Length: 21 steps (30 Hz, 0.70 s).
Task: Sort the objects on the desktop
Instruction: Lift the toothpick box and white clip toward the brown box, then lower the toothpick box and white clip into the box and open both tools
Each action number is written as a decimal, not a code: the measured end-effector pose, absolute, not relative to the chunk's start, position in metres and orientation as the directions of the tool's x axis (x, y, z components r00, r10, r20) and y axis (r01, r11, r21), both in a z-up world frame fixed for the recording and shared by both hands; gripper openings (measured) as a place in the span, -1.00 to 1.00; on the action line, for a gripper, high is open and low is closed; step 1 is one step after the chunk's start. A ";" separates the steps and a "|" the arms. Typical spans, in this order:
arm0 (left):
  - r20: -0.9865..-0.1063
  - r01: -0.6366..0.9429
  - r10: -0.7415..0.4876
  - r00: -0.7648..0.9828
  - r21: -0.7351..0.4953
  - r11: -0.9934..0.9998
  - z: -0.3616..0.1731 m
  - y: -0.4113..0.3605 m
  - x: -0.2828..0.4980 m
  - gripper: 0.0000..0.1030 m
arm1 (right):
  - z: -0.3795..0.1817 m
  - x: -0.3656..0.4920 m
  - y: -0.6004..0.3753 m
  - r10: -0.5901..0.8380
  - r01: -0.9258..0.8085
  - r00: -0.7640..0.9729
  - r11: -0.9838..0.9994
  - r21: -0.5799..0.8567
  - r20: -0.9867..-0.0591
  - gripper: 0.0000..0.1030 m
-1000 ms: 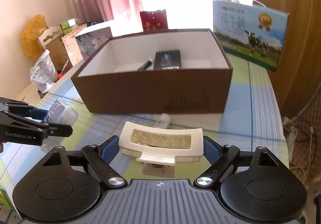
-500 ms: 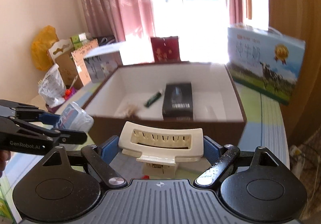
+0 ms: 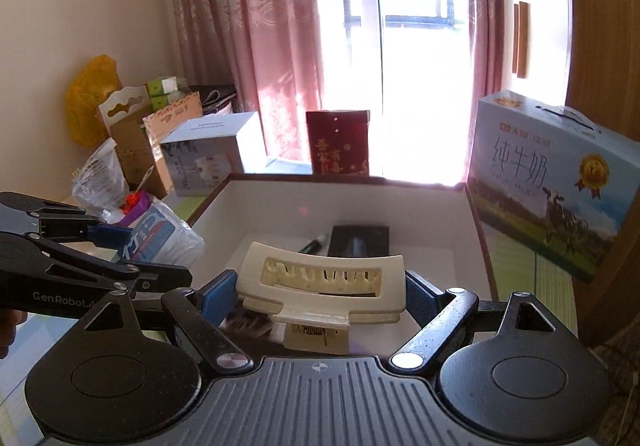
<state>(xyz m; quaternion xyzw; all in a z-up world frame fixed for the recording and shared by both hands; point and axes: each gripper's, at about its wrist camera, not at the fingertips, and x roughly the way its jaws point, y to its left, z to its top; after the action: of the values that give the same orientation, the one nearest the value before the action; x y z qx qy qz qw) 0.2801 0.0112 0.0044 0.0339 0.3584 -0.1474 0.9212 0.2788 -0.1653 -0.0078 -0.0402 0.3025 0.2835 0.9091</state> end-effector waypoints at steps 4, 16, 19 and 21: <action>-0.676 0.286 -0.239 0.697 -0.044 0.957 0.002 0.012 0.305 0.02 | -0.013 0.303 -0.160 0.477 -0.526 0.656 0.845 0.099 -0.585 0.63; -0.757 0.253 -0.206 0.621 -0.055 0.966 -0.037 0.012 0.376 0.02 | -0.043 0.369 -0.145 0.443 -0.498 0.599 0.858 0.123 -0.667 0.63; -0.781 0.242 -0.190 0.595 -0.051 0.969 -0.049 0.013 0.392 0.02 | -0.054 0.385 -0.137 0.430 -0.498 0.574 0.859 0.120 -0.697 0.63; -0.790 0.241 -0.181 0.585 -0.044 0.970 -0.055 0.011 0.402 0.02 | -0.061 0.394 -0.131 0.419 -0.503 0.563 0.858 0.107 -0.712 0.63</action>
<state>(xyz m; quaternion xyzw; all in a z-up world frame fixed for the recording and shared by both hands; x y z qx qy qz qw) 0.4017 0.0107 -0.0551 0.0340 0.4396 -0.1185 0.8897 0.3944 -0.1311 -0.0609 -0.0544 0.3876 0.2613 0.8823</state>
